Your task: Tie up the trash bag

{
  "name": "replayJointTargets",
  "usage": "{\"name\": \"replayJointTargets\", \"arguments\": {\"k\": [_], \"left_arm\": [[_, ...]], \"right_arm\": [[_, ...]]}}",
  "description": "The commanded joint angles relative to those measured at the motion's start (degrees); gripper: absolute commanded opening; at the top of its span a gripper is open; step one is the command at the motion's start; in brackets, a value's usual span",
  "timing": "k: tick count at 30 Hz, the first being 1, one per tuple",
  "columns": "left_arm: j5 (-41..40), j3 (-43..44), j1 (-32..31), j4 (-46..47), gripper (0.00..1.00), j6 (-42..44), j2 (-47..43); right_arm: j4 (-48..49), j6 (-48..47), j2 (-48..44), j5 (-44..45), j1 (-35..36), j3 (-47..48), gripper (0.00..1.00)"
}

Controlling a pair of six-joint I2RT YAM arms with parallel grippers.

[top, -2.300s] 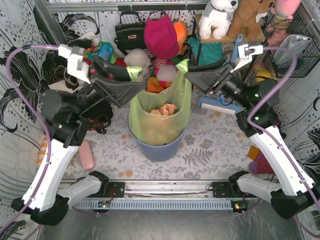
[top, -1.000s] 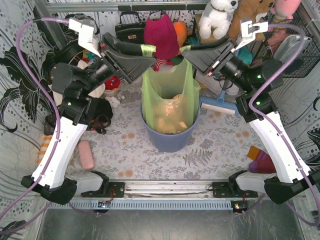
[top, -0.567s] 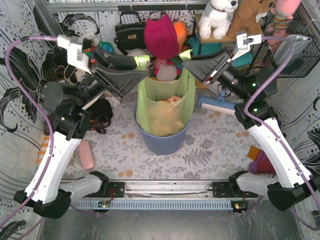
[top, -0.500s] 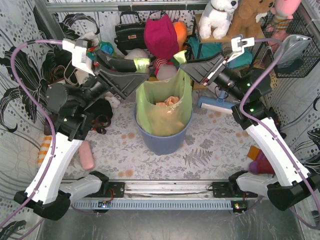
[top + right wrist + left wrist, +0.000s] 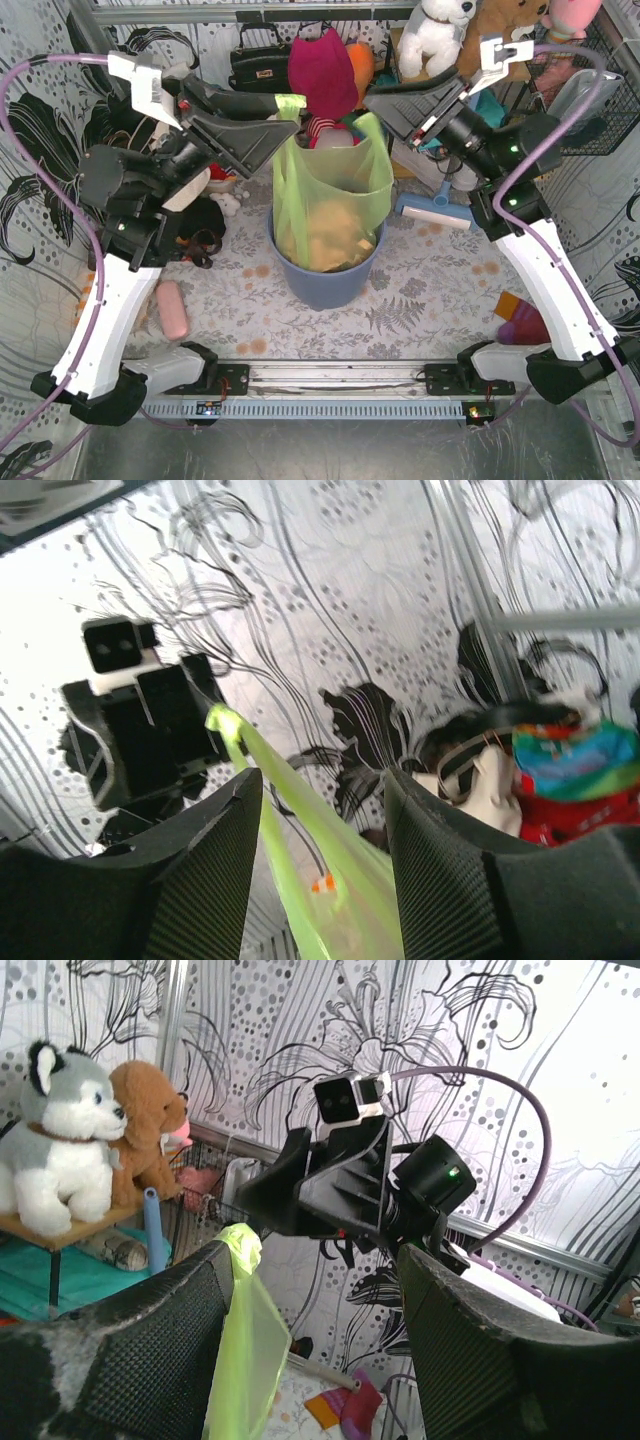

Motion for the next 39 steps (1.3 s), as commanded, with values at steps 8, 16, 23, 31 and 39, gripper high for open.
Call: {"name": "replayJointTargets", "arguments": {"k": [8,16,23,31,39], "left_arm": [[-0.7,4.9,0.3,-2.3,0.74,3.5,-0.7],[-6.2,-1.2,0.3,-10.8,0.78,3.9,-6.3],[-5.7,-1.8,0.3,-18.6,0.80,4.3,-10.0],[-9.1,-4.8,0.3,-27.6,0.80,3.9,-14.9],[-24.0,-9.0,0.3,-42.2,0.79,1.4,-19.8]], "right_arm": [[1.0,-1.0,-3.3,-0.6,0.0,4.1,0.51],[-19.6,-11.8,-7.1,6.8,0.0,2.5,0.56],[-28.0,-16.8,-4.1,1.9,0.0,8.1,0.60],[-31.4,-16.5,1.8,-4.7,0.0,13.5,0.58],[-34.3,-16.3,4.5,-7.0,0.0,15.6,0.39]]}}
